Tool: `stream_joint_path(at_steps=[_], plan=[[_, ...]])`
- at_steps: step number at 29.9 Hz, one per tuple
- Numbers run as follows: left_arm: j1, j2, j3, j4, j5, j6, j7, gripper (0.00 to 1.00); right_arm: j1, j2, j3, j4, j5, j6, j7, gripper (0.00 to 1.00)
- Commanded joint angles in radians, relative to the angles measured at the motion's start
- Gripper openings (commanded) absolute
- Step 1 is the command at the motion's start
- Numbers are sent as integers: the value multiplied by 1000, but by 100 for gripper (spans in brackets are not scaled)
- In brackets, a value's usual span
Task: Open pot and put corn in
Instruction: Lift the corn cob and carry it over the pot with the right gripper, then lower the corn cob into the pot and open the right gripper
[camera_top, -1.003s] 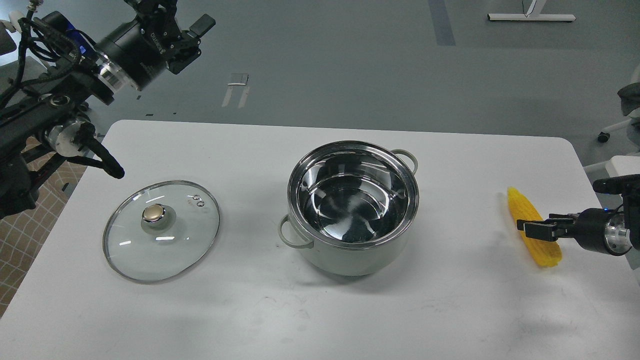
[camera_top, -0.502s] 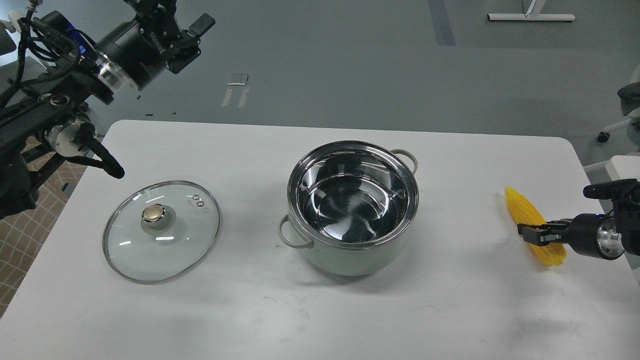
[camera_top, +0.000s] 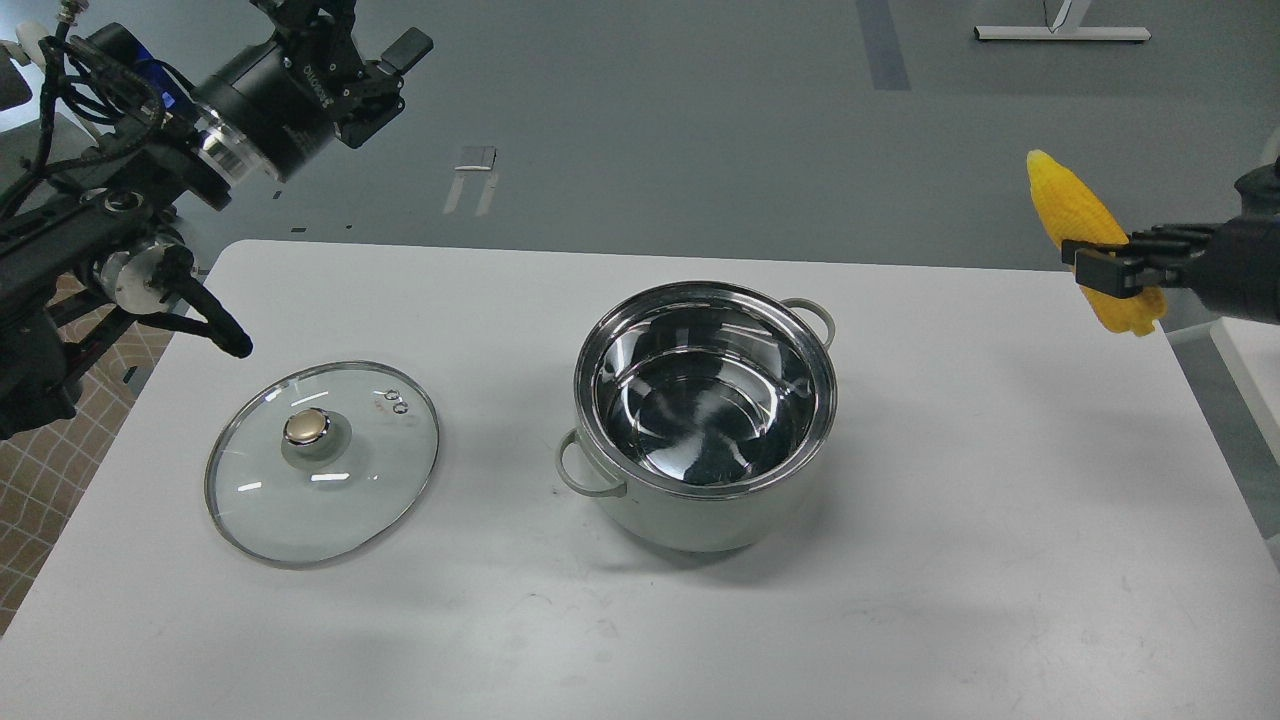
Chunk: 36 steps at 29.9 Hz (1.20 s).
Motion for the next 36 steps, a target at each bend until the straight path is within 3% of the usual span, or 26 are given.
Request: stream_joint_path(at_steps=[1,8,14,23,36], plan=[[-3,0,2,0,0,0,0,98,98,26,-6,35,-1,41,0,24],[-3,0,2,0,0,1,0,98,288,268,-167,26,15,55,0,24],[-3,-2,3,0,0,1,2,98,317,428,-239,39,14,55,0,24],[-3,-5,3,0,0,1,2,98,324,493,-330,101,0,50,0,25],[-3,-5,2,0,0,1,2,98,236,621,-331,30,11,33,0,25]])
